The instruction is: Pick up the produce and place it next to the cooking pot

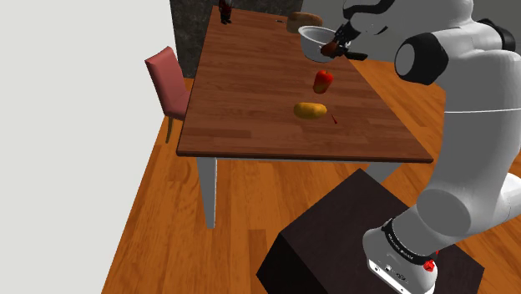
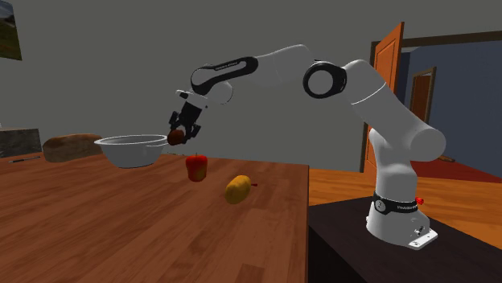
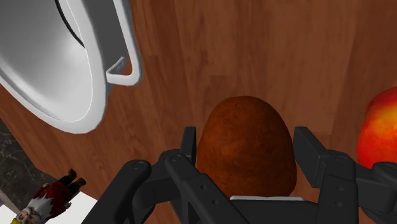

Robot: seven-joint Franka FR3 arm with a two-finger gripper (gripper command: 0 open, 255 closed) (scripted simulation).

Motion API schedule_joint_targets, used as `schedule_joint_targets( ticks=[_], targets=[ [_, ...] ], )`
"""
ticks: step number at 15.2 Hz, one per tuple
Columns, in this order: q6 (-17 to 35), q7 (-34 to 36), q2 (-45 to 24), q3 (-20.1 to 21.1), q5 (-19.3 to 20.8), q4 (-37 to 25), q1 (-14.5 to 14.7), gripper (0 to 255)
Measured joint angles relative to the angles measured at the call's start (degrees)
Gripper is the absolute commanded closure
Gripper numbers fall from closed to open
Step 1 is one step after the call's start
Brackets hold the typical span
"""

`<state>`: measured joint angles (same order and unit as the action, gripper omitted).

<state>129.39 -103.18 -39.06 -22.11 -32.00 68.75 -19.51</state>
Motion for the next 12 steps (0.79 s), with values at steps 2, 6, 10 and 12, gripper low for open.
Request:
schedule_joint_targets(
  ticks=[2, 6, 10, 12],
  targets=[
    [1.3, -0.7, -0.3, 0.3, -0.4, 1.2, 0.0, 255],
    [3.7, -1.7, -0.7, 0.7, -1.2, 3.2, 0.1, 255],
    [6.0, -2.9, -1.7, 1.4, -2.1, 4.6, -0.1, 255],
    [6.9, -3.4, -2.3, 1.7, -2.5, 5.0, -0.2, 255]
  ],
)
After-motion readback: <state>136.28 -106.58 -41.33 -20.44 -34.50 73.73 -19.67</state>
